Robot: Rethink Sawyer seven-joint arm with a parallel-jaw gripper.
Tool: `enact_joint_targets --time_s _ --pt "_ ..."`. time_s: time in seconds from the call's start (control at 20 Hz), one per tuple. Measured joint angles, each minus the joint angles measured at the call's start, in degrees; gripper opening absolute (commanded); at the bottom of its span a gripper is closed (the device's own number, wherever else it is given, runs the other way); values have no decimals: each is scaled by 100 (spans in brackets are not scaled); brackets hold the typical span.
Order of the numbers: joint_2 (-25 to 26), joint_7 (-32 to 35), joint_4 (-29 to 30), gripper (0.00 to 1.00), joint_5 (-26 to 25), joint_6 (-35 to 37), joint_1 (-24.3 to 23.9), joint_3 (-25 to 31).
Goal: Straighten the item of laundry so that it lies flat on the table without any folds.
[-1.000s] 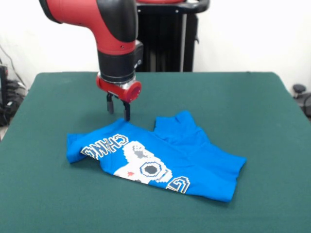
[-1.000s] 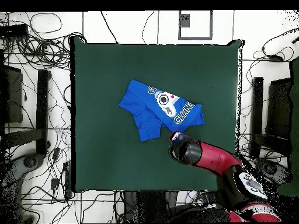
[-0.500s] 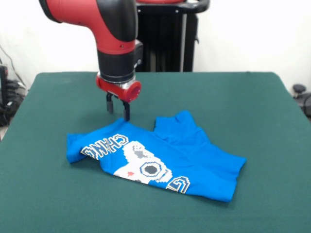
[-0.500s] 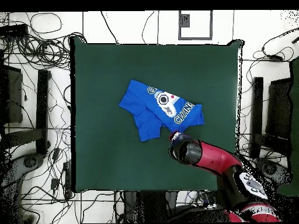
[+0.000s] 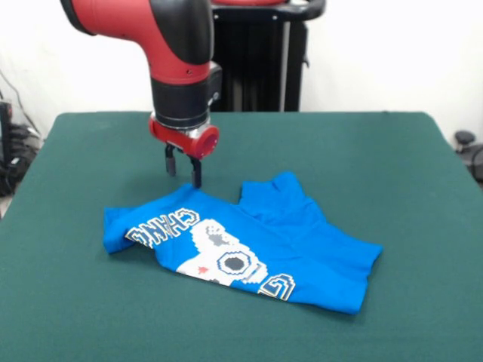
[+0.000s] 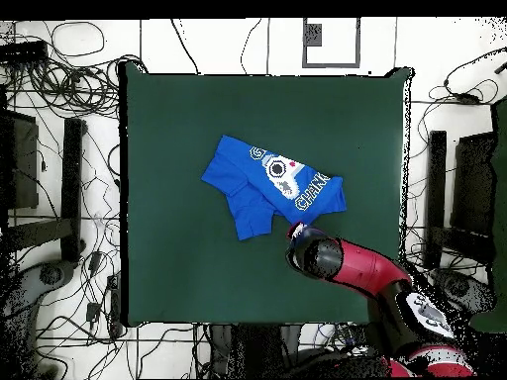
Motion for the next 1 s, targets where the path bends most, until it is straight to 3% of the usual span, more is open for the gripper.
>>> enact_joint_targets --time_s 1.0 --pt "-1 0 -1 100 95 0 124 0"
